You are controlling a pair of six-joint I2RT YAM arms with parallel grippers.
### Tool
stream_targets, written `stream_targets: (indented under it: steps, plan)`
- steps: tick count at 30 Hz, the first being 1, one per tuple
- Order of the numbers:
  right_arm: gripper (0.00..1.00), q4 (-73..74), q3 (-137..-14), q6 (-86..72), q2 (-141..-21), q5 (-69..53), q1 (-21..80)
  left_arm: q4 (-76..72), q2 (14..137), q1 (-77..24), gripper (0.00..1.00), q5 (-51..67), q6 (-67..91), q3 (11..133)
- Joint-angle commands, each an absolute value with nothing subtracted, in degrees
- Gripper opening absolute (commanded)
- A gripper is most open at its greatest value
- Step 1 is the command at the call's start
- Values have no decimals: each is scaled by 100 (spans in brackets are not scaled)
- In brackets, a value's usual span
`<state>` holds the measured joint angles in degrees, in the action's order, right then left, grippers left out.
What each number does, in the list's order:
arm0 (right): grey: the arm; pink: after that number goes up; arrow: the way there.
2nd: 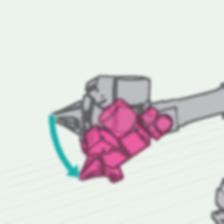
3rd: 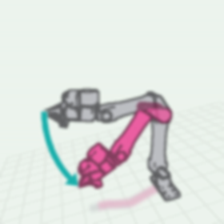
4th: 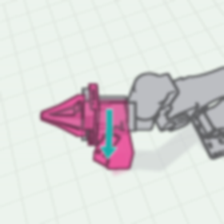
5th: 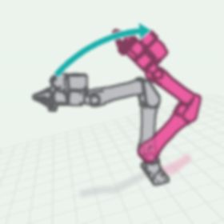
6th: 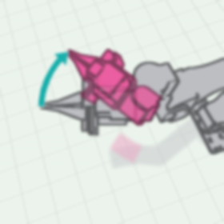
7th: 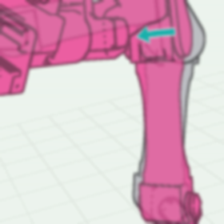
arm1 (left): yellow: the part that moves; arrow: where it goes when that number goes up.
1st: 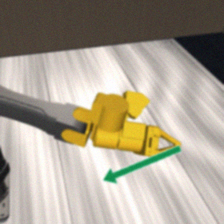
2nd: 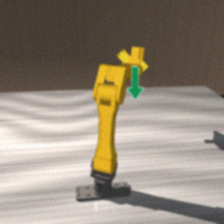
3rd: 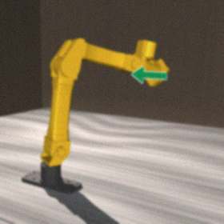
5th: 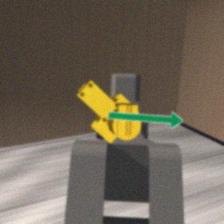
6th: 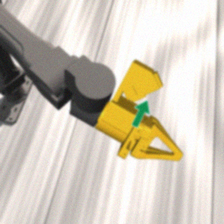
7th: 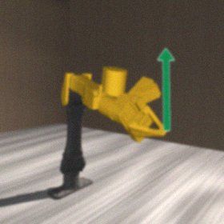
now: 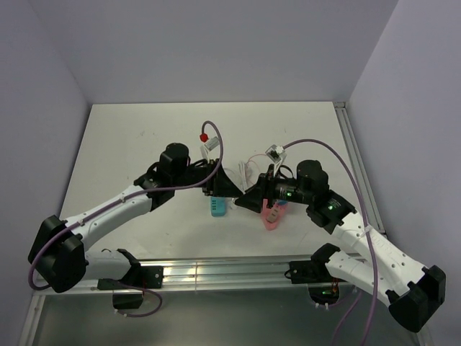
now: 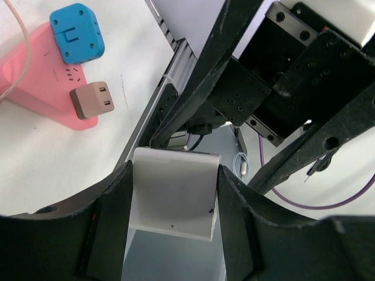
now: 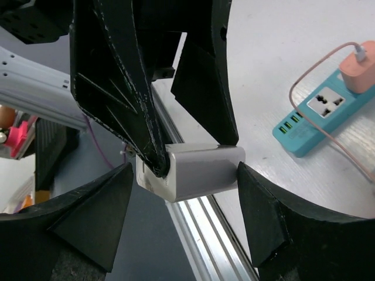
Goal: Insert the plug
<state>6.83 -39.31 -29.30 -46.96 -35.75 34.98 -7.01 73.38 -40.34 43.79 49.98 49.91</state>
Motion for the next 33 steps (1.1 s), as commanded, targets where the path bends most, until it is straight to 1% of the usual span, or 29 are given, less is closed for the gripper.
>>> stream_targets:
  steps: [1, 10, 14, 17, 18, 19, 20, 21, 22, 24, 25, 27, 28, 30, 33]
  plan:
    - [78, 255, -3815, -3182, -4676, -4095, 3524, -1098, 7058, -4069, 0, 4605, 4781, 5019]
    - [78, 132, -3709, -3366, -4702, -4368, 3524, -1301, 6812, -4078, 0, 4693, 4641, 4878]
    - [78, 254, -3674, -3288, -4667, -4281, 3524, -1030, 6566, -4078, 0, 4519, 4457, 4904]
    - [79, 518, -3753, -3208, -4606, -3895, 3524, -318, 6285, -4078, 0, 3204, 4587, 5018]
    - [80, 527, -3779, -3217, -4597, -3693, 3516, -186, 6093, -4078, 0, 2320, 4718, 5027]
    - [83, 519, -3797, -3243, -4571, -3613, 3516, -115, 5978, -4087, 0, 1816, 4911, 4932]
    - [84, 458, -3814, -3321, -4570, -3543, 3516, -88, 5863, -4087, 0, 1410, 5435, 4852]
    - [84, 387, -3823, -3366, -4570, -3438, 3524, -70, 5653, -4096, 0, 675, 5728, 4773]
    - [85, 256, -3823, -3436, -4579, -3245, 3533, -27, 5573, -4113, 0, 390, 6331, 4659]
    - [85, 246, -3945, -3411, -4597, -2850, 3629, 332, 5459, -4139, 0, 28, 6870, 4632]
    - [86, 324, -3998, -3358, -4562, -2204, 3717, 491, 5475, -4140, 0, -313, 7412, 4684]
    - [86, 316, -4148, -3138, -4527, -1638, 4093, 1079, 5554, -4148, 0, -553, 7916, 4781]
    - [86, 308, -4218, -3051, -4552, -991, 4252, 1264, 5589, -4166, 0, -736, 8363, 4860]
    - [86, 264, -4393, -2892, -4718, -495, 4734, 1379, 5677, -4244, 0, -861, 8647, 4878]
    - [85, 106, -4622, -2813, -5043, -10, 5131, 1449, 5722, -4455, 0, -1220, 9060, 4869]
